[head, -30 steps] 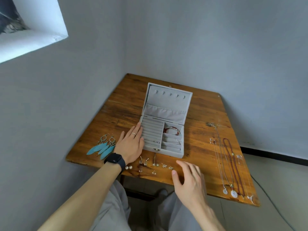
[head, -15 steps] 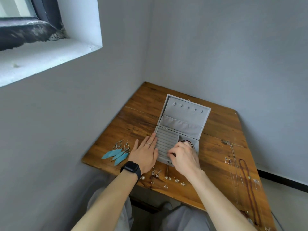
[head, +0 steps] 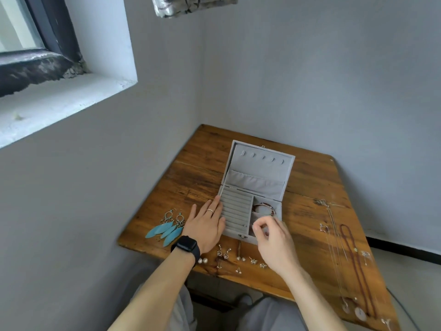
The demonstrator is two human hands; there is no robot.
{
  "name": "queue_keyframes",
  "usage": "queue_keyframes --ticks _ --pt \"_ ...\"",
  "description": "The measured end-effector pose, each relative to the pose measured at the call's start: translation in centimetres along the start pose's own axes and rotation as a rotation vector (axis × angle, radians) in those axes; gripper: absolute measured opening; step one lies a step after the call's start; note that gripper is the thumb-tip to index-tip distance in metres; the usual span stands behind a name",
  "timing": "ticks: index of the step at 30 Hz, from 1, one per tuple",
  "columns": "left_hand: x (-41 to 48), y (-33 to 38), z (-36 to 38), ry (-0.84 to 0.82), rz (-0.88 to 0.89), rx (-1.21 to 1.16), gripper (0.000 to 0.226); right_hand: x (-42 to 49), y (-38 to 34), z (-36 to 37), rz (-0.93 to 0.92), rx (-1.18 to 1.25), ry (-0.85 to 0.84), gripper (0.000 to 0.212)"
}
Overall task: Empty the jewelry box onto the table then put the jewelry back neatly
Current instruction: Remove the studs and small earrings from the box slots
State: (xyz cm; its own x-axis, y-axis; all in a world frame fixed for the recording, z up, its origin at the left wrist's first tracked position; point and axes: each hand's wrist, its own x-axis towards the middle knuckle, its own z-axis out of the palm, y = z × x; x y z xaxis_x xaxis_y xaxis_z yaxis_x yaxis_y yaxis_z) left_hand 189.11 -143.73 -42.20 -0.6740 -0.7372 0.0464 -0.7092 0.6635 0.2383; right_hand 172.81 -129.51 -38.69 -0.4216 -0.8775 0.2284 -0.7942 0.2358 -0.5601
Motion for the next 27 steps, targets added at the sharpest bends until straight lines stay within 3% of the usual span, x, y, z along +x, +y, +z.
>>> queue_keyframes --ticks 3,8,15,20,27 --pt "-0.3 0.2 -0.8 0.083 0.045 0.087 0.054 -4.2 2.0 -0.6 0.122 0.189 0.135 0.014" --pt "-0.1 1.3 -2.4 0.216 0.268 0.13 0.039 -8.9 5.2 -0.2 0.28 0.327 0.222 0.022" --pt "1.9 3.4 -4.5 -0.069 0.338 0.22 0.031 -10.1 5.7 1.3 0.219 0.243 0.273 0.012" --pt "2.1 4.7 -4.8 -0.076 0.439 0.395 0.035 -10.4 6.3 1.5 0.155 0.228 0.295 0.012" --pt "2.7 6.3 -4.8 -0.058 0.354 0.254 0.021 -10.5 6.2 1.8 0.137 0.2 0.335 0.003"
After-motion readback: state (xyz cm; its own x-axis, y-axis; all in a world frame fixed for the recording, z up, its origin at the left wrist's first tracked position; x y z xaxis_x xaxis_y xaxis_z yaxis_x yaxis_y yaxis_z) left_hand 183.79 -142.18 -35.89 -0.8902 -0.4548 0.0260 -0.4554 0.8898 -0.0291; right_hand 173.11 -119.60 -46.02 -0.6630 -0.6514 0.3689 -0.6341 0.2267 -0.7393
